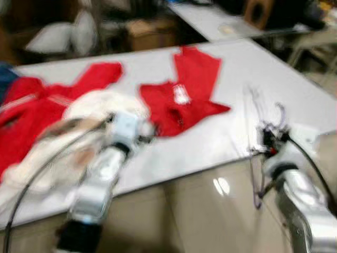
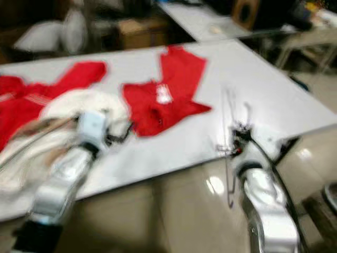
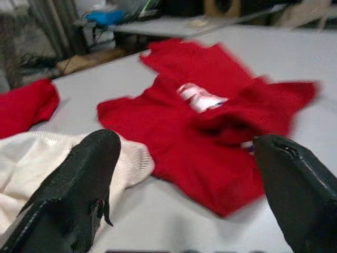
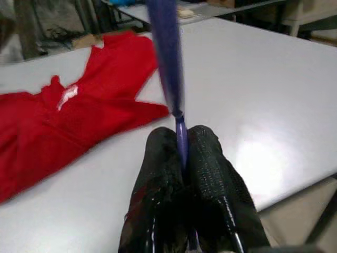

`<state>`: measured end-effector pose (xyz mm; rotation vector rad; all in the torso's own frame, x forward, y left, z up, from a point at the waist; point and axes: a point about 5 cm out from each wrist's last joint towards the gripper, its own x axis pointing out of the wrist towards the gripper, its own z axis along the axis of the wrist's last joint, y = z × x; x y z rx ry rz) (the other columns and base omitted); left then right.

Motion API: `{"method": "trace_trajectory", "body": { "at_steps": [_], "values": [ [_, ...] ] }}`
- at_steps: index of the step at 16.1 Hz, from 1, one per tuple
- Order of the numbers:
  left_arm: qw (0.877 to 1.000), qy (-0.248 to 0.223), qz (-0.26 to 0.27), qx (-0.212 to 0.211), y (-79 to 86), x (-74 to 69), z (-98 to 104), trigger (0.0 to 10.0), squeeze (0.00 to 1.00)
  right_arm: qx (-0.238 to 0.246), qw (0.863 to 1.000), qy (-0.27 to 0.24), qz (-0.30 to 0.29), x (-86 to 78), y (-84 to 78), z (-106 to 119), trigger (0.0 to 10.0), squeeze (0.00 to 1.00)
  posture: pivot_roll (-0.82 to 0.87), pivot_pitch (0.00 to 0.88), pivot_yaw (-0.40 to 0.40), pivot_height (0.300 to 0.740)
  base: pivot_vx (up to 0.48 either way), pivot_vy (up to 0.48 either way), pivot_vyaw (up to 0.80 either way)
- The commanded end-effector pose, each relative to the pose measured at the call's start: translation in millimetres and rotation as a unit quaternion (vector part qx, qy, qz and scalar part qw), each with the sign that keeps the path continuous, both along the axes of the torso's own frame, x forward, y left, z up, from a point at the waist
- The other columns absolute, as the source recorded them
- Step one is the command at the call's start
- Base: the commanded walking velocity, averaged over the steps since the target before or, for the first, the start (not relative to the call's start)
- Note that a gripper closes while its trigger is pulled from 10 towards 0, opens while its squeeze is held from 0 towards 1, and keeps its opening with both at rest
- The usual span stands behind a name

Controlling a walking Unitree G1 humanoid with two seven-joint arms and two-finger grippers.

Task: Hang hanger

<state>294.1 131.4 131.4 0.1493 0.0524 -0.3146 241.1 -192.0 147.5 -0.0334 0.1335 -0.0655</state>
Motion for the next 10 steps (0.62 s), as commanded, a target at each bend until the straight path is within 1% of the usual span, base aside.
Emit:
{"method": "trace_trajectory", "body": {
  "at_steps": [1,4,6,7,8,9,10],
  "values": [
    [1.0,-0.011,-0.022,-0.004,-13.6,0.2,5.0,10.0,0.45,-0.011,1.0,-0.002,-0.025,-3.9,-13.7,1.6,10.0,0.0,-0.07,0.0,0.002,0.74,0.364,0.0,0.0],
    [1.0,-0.008,-0.024,-0.004,-14.4,0.3,3.9,10.0,0.44,-0.015,1.0,-0.003,-0.027,-4.8,-15.5,1.9,10.0,0.0,-0.07,0.0,0.001,0.74,0.361,0.0,0.0],
    [1.0,-0.002,-0.027,0.005,-13.1,-0.7,1.0,10.0,0.44,-0.021,1.0,-0.002,-0.016,-4.0,-15.0,2.3,10.0,0.0,-0.07,0.0,-0.001,0.74,0.358,0.0,0.0],
    [1.0,0.003,-0.024,0.006,-9.9,-1.4,-2.2,10.0,0.43,-0.029,1.0,0.001,0.0,-3.2,-14.7,2.3,10.0,0.0,-0.07,0.0,-0.002,0.74,0.0,0.0,0.0],
    [0.999,0.009,-0.034,0.02,-6.4,-2.8,-6.2,10.0,0.49,-0.035,0.999,0.004,0.02,-2.8,-15.2,2.3,10.0,0.0,-0.07,0.0,-0.001,0.74,0.0,0.0,0.0],
    [0.998,0.022,-0.051,0.016,-3.0,-3.9,-8.9,10.0,0.82,-0.039,0.998,0.008,0.039,-2.8,-15.4,2.4,10.0,0.0,-0.07,0.0,0.001,0.74,0.0,0.0,0.0],
    [0.997,0.039,-0.062,0.036,1.0,-3.7,-13.5,10.0,1.0,-0.042,0.997,0.011,0.058,-3.5,-14.8,2.3,10.0,0.0,-0.07,0.0,0.001,0.74,0.0,0.0,0.0]
  ]
}}
